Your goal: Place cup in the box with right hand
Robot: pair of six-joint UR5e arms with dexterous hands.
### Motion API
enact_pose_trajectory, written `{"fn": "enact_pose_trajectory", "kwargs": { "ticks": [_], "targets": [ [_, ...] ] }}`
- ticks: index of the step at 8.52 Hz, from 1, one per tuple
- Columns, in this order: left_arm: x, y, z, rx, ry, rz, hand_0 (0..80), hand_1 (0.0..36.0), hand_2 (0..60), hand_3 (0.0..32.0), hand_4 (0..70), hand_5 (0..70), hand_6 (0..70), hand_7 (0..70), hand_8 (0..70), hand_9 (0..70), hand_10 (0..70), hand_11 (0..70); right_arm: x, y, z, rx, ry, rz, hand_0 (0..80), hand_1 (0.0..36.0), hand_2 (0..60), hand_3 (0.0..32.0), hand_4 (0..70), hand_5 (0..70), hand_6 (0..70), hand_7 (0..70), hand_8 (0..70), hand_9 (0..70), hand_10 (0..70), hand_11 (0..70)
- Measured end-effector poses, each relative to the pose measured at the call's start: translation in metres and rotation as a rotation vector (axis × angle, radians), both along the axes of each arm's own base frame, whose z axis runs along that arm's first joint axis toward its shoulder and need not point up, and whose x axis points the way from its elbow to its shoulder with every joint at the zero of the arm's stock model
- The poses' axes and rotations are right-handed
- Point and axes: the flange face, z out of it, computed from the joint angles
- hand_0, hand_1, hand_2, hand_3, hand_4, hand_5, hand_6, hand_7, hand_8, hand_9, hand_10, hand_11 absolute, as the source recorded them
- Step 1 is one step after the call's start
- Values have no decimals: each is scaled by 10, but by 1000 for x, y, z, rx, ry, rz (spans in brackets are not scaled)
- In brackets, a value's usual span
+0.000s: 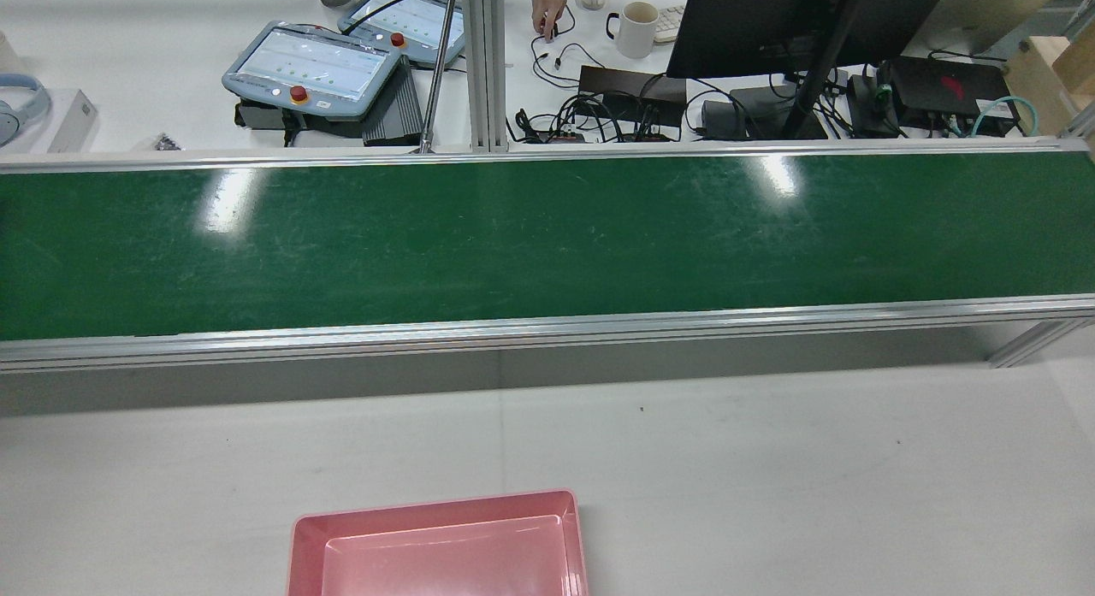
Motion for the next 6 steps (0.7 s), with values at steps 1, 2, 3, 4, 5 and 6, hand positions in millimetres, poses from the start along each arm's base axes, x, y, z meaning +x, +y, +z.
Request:
{"fn": "enact_pose_trajectory", "kwargs": {
  "ticks": [1, 2, 3, 4, 5, 6],
  "targets": [
    [0, 0, 0, 0, 0, 0, 0, 0, 0, 0, 0, 0, 0, 0, 0, 0, 0, 0, 0, 0, 0, 0, 0, 0, 800, 360, 324, 0, 245, 210, 213, 700, 432, 542, 323, 493],
    [0, 0, 0, 1, 0, 0, 0, 0, 0, 0, 0, 0, 0, 0, 0, 0, 0, 0, 0, 0, 0, -1, 0, 0, 800, 360, 319, 0, 234, 211, 210, 700, 430, 538, 322, 491],
    [0, 0, 0, 1, 0, 0, 0, 0, 0, 0, 0, 0, 0, 0, 0, 0, 0, 0, 0, 0, 1, -1, 0, 0, 800, 360, 328, 0, 244, 210, 212, 700, 432, 541, 324, 494],
    [0, 0, 0, 0, 0, 0, 0, 0, 0, 0, 0, 0, 0, 0, 0, 0, 0, 0, 0, 0, 1, -1, 0, 0, 800, 360, 329, 0, 250, 211, 214, 700, 434, 544, 326, 496],
    [0, 0, 0, 0, 0, 0, 0, 0, 0, 0, 0, 0, 0, 0, 0, 0, 0, 0, 0, 1, 1, -2, 0, 0, 800, 360, 324, 0, 233, 210, 208, 700, 429, 536, 321, 490],
    [0, 0, 0, 0, 0, 0, 0, 0, 0, 0, 0, 0, 0, 0, 0, 0, 0, 0, 0, 1, 1, -2, 0, 0, 800, 360, 325, 0, 232, 210, 208, 700, 430, 537, 322, 491]
  ]
}}
